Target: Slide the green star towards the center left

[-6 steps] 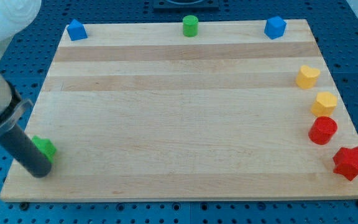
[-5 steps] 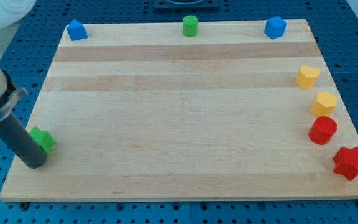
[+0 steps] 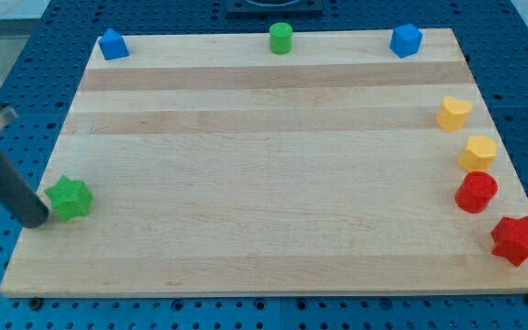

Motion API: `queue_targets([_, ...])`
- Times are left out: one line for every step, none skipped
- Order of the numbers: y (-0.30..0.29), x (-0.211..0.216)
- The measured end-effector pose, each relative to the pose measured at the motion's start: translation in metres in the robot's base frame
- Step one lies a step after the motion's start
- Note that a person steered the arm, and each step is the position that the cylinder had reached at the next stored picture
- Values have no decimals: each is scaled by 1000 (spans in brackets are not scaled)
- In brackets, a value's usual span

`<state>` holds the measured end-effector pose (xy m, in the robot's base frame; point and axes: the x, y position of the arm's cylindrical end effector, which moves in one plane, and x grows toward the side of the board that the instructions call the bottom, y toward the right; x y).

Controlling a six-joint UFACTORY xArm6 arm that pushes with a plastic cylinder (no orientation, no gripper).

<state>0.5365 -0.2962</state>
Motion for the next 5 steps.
queue_targets([23, -1])
queue_targets([72, -6])
queue_targets([100, -28])
queue_targets([79, -32])
queue_targets([42, -18])
